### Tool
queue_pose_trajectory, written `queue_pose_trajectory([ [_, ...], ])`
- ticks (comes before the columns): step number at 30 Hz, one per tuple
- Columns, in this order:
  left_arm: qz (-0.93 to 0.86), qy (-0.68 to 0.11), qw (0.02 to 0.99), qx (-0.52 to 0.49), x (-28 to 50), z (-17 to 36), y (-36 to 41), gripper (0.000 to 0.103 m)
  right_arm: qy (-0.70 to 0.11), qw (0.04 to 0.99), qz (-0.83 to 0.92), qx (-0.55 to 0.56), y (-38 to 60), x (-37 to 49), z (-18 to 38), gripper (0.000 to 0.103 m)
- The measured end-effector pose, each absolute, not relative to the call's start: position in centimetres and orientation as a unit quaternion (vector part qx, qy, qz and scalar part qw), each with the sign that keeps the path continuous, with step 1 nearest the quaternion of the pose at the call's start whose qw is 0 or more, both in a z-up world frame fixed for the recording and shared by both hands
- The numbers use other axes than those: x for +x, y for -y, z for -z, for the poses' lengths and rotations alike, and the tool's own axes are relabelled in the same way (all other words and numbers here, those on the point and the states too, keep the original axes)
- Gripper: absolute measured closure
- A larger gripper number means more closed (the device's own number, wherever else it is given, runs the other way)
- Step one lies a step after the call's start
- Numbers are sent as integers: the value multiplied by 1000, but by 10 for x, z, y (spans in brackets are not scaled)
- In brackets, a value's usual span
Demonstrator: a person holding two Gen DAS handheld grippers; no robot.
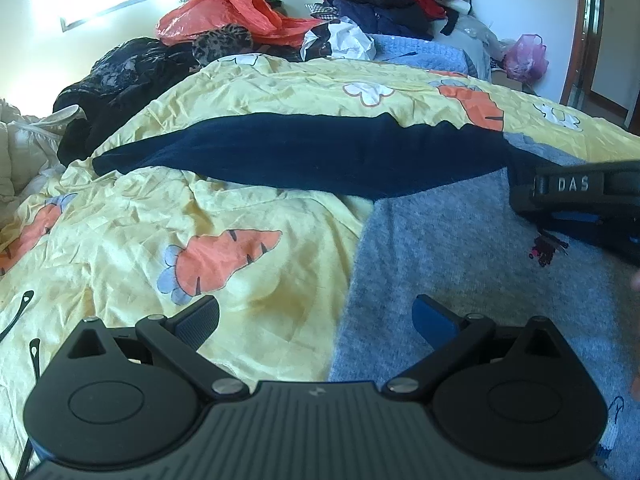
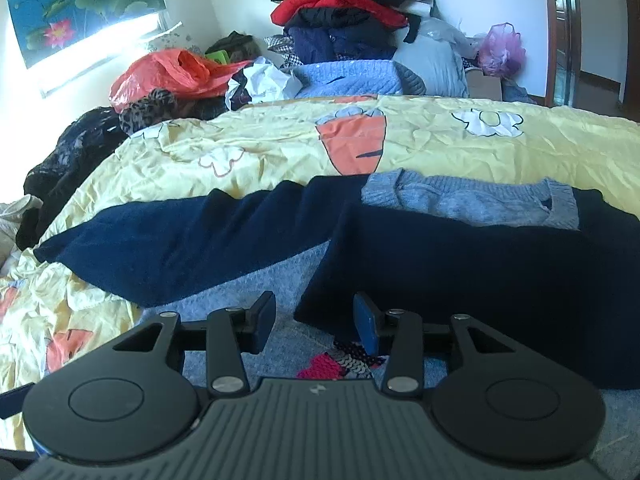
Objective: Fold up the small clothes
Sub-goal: 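Move the left gripper to the other navy sleeve cuff and grasp it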
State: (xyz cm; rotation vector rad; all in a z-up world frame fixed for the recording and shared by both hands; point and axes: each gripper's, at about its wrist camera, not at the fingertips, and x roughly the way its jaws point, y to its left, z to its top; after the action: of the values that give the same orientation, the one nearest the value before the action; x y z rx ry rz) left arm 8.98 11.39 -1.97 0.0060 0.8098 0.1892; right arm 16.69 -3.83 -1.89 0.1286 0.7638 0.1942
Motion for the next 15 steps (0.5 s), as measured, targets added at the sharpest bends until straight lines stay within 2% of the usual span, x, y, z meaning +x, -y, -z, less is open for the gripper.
queue_pose_trajectory([
  [6,-93,-391,916,8,90,18,-112,0,-362,926,-96,47,35,154,12,53],
  [15,-97,-389,916,9,93,17,-115,0,-337,935,-99,44,51,111,-6,41],
])
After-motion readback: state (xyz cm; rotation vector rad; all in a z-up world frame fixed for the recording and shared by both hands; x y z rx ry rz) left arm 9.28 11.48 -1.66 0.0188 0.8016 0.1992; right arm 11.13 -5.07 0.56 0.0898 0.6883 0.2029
